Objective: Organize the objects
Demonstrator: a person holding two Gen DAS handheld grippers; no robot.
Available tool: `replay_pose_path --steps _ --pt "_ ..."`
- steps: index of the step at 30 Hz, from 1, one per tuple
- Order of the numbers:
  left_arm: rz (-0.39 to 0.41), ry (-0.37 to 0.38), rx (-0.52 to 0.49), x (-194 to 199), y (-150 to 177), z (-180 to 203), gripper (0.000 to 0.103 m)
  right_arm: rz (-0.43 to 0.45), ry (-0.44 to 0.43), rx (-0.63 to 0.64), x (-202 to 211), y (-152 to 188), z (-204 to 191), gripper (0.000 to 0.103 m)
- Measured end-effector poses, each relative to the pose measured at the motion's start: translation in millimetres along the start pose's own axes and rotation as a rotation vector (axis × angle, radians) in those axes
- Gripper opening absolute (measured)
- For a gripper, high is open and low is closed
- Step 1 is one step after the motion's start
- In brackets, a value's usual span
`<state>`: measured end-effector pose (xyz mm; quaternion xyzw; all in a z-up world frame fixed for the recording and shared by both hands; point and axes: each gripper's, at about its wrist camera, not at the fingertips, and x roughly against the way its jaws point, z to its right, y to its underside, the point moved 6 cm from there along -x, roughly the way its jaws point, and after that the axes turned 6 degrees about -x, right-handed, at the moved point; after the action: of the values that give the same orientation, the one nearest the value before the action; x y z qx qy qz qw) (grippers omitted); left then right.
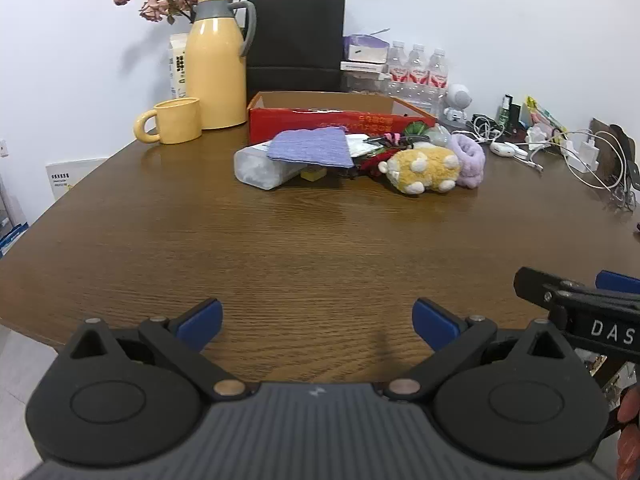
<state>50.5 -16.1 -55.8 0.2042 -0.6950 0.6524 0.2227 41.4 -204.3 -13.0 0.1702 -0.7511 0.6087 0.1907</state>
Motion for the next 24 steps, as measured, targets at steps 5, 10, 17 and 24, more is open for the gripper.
replay_pose_path --steps 5,10,17,24 --pt "-0.011 -0.003 0.021 -2.3 1.1 -4.6 0.103 -0.009 -0.008 0.009 -1.7 2.4 -4.7 0.103" --pt "-0.01 -0.004 0.016 -2.4 1.0 -3.7 0.103 -0.009 -0.011 0.008 -0.8 3.2 -4.5 0.103" --pt "-0.016 -0.003 0.005 -3.8 2.9 -0.3 0.103 -0.016 -0.007 -0.005 -2.0 5.2 -1.4 0.103" --pt "-0.018 -0.005 0.005 -4.0 2.9 -0.4 0.103 -0.018 -0.011 -0.004 -3.2 5.7 -3.0 0.103"
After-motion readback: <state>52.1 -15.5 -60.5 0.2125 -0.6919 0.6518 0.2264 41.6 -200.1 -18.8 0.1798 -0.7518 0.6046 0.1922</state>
